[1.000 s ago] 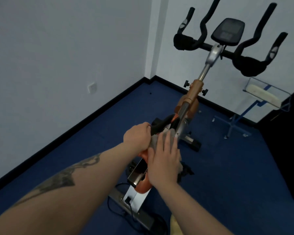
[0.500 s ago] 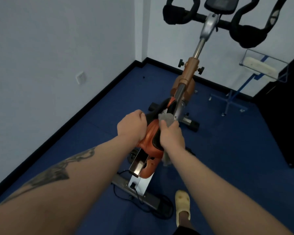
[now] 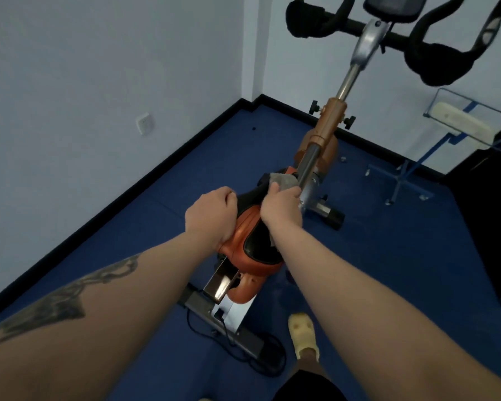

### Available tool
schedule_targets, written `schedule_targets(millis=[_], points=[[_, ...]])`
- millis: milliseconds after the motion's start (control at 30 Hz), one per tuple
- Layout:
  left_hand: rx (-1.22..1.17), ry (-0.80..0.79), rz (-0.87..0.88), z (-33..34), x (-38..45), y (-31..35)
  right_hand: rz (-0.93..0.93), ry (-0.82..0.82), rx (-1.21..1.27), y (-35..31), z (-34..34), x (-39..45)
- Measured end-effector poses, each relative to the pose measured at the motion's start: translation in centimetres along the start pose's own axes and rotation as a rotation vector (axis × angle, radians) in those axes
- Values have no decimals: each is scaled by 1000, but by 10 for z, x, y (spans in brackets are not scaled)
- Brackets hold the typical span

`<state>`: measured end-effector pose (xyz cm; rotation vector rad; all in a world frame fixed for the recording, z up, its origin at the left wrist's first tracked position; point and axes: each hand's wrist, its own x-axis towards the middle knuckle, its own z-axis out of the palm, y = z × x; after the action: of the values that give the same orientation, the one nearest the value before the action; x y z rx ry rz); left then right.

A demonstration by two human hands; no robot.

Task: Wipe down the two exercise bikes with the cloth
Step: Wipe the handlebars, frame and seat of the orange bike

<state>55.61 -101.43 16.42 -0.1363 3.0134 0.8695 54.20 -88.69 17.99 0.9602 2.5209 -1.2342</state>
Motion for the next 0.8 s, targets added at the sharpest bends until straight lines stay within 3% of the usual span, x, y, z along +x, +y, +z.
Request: schedule_targets(millis=[67, 167, 300, 433, 500, 567, 633, 700, 800], points=[[-7, 12, 0, 0, -1, -1, -197, 5, -141, 12, 6, -14], [-44, 44, -32, -1, -3, 1, -633, 39, -397, 37, 12, -24], [-80, 114, -180, -1, -8, 3, -805, -10, -445, 15, -5, 27], [-83, 222, -367, 0, -16, 8, -1100, 3, -492, 2, -21, 64], [-78, 271, -440, 1, -21, 14, -1127, -73, -537, -6, -28, 80], [-60, 314, -507, 5, -26, 22, -967, -202, -522, -20, -34, 88], [-72, 380, -581, 13, -31, 32, -907, -194, -625, -30, -30, 85], [-164, 475, -660, 18, -34, 42, -1010, -153, -769, -22, -17, 54], [-296, 567, -761, 19, -40, 52, -1263, -261, -553, -1, -4, 19]])
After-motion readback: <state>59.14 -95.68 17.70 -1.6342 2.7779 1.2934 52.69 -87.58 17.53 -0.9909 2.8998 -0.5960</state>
